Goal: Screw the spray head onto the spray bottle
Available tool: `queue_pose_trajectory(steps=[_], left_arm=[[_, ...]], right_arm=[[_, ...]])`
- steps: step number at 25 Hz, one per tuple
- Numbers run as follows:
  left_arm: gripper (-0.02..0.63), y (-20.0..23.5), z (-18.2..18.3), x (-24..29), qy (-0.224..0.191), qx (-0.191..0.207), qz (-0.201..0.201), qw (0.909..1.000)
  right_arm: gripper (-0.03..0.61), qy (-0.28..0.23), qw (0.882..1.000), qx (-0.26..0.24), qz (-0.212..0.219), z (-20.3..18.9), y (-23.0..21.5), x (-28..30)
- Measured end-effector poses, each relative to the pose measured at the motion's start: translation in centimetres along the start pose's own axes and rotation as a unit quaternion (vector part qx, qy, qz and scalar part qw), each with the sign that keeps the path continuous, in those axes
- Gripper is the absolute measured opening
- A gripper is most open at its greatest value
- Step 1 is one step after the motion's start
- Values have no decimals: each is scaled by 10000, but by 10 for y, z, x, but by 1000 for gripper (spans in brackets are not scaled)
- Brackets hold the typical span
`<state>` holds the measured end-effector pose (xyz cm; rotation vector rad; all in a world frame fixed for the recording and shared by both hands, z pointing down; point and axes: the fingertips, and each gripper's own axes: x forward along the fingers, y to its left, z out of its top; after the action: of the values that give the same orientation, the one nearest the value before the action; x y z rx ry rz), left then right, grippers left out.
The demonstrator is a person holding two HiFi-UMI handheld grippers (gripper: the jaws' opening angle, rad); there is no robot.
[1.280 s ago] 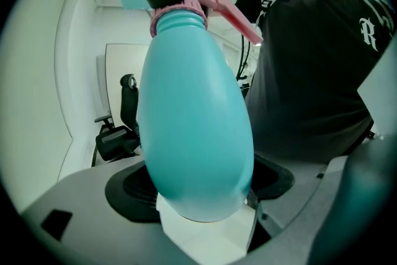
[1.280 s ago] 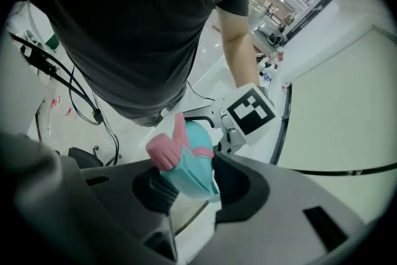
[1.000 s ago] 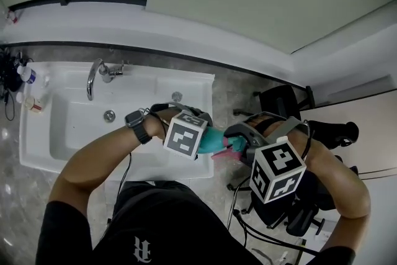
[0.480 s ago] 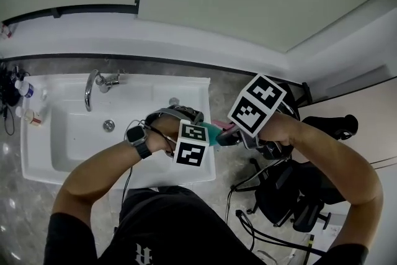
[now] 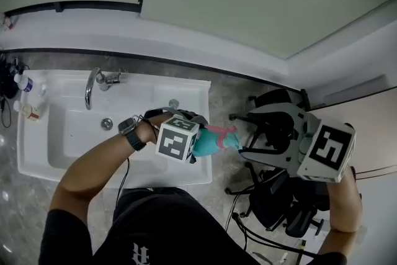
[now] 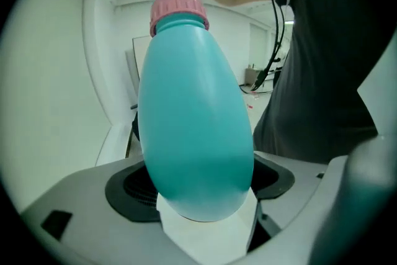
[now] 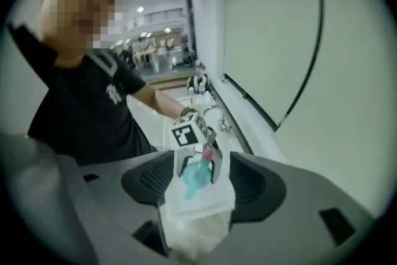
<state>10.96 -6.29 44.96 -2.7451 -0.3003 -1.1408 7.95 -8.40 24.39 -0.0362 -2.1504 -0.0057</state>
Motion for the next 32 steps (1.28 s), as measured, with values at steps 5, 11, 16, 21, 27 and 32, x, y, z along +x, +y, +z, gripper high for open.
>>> queue_pose_trajectory(steps=[5,11,16,21,27,32], left_arm=[[419,3,10,-7,-72,-64,181,9998],[419,6,11,-9,-52,-78,372,9993],[419,-7,17,-15,-419,137,86,9990],[419,-22,38,-16,-726,422,-244,9962],[419,-28,43,-7,-624,574,-311,9959],[419,-29,32,-6,-255,390,-237,9986]], right_arm=[[276,545,9973,-383,-306,-33,9,32],[264,693,9972,-14,-292,-47,10,36],[264,746,9541,-2564,-1353,-12,19,-10],[264,1786,8474,-4872,-1129,-28,33,10],[138,2169,8277,-5169,-246,-34,49,27],[100,2353,8448,-4804,157,-42,52,35]])
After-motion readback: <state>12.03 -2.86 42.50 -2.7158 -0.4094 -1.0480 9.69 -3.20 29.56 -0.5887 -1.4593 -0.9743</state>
